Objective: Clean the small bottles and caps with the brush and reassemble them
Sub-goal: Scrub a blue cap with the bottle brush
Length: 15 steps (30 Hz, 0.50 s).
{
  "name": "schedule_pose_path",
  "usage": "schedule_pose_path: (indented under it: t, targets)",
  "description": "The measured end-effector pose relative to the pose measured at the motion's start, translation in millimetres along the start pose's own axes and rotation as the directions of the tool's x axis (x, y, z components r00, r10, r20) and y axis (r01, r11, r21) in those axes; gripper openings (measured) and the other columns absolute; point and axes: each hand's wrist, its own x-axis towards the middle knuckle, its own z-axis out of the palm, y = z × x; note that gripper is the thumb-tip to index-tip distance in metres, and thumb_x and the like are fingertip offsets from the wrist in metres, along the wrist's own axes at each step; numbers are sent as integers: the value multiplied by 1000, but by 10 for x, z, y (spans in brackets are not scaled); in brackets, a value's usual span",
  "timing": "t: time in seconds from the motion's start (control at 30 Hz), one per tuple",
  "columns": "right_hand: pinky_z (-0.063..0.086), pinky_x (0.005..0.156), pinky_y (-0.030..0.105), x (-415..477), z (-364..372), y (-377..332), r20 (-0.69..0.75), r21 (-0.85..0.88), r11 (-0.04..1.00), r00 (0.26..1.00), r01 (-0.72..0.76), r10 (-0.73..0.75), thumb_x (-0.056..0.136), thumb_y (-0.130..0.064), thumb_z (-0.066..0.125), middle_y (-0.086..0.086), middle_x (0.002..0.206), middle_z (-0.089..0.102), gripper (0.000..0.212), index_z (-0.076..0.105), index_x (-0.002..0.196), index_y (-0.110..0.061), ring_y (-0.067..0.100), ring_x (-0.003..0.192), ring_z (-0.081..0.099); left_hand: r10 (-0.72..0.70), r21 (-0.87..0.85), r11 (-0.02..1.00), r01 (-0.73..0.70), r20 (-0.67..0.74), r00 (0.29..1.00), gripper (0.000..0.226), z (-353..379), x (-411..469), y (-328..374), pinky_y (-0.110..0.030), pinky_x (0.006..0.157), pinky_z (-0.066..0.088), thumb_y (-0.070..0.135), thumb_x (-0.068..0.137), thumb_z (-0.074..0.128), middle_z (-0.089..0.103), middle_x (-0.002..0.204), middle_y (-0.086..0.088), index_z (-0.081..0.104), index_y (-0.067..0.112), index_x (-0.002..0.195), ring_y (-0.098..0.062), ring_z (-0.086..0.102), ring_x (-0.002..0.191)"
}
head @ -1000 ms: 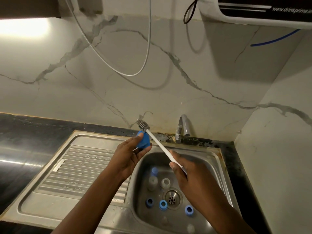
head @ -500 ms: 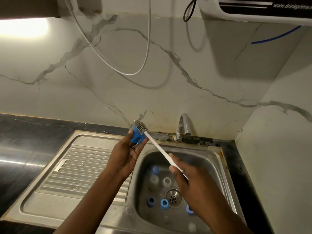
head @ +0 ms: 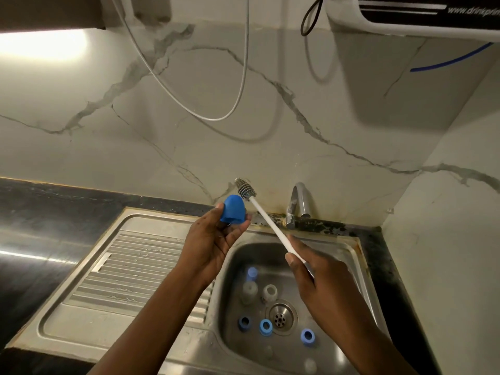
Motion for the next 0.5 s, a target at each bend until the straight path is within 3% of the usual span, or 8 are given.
schedule_pose_path:
  t: [0.17,0.23,0.33,0.5]
  targets:
    - [61,70,25,-112,-84,-16,-2,22,1000,1000,10,-10,101,-52,44,-7,84,69,50,38,151,-49,1,79,69,26,-5,1000,-26,-64,998,47,-122,139,62,-47,95,60,31,104,61,70,126,-31,53,1,140,-37,73,114]
    - [62,73,28,-177,-58,-18,43,20,1000,999,8,-8,98,-59,38,-3,84,70,50,33,148,-58,4,78,70,64,50,997,-59,-96,993,50,-114,163,68,-44,94,62,36,101,64,71,126,-27,56,3,138,-34,73,113]
    - [60,64,28,-231,18,-11,94,34,999,995,-23,20,95,-65,33,-1,70,65,44,24,138,-72,1,73,68,130,175,979,-105,-140,982,54,-62,146,43,-34,86,64,42,92,73,67,125,-22,62,7,132,-26,69,103]
    - [49,58,11,-128,73,-8,63,21,999,997,-43,42,101,-55,39,-13,63,54,51,37,151,-52,-19,78,60,109,238,968,-78,-117,987,38,-21,80,-46,-35,84,64,31,98,71,64,125,-23,62,9,128,-27,68,99]
